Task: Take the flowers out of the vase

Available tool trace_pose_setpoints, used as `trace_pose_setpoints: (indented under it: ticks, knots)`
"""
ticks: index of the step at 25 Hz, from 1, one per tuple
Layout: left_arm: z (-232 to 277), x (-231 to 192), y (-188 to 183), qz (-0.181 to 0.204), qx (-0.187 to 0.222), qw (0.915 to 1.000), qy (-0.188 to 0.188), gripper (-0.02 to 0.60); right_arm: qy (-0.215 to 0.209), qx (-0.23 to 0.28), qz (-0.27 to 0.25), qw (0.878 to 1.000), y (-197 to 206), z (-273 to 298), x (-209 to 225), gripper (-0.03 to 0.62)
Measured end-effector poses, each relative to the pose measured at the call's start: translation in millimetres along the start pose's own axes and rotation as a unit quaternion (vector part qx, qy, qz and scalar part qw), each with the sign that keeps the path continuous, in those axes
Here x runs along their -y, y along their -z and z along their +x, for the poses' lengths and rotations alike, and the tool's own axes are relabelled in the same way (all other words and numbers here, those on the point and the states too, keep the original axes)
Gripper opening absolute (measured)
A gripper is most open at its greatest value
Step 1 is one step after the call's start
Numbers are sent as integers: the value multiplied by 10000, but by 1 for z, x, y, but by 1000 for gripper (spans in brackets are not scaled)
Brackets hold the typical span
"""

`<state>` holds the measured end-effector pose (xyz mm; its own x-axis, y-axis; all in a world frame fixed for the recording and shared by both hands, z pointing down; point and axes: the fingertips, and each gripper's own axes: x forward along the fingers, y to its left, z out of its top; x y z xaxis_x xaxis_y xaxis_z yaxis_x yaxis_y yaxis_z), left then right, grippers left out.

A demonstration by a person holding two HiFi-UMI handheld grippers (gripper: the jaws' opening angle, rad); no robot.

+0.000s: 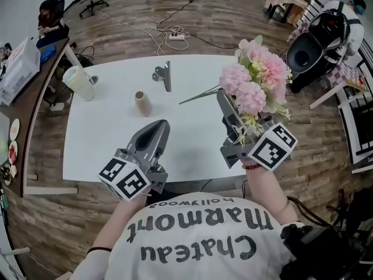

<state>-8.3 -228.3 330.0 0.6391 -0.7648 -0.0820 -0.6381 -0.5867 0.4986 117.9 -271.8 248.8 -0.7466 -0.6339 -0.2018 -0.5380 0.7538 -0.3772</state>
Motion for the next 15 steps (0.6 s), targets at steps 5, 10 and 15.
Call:
trace_pose_setpoints:
  ticks: [5,10,15]
  knots:
    - [0,46,38,-1,81,9999,-143,6,-85,-212,173,9996,14,-56,12,25]
    - [-17,72,65,42,-59,9989,-467,6,-250,-421,616,9969,34,-85,13,25]
    - [-36,89,77,10,-103,9973,-730,6,-382,-729,825,9932,51,-102,4,25]
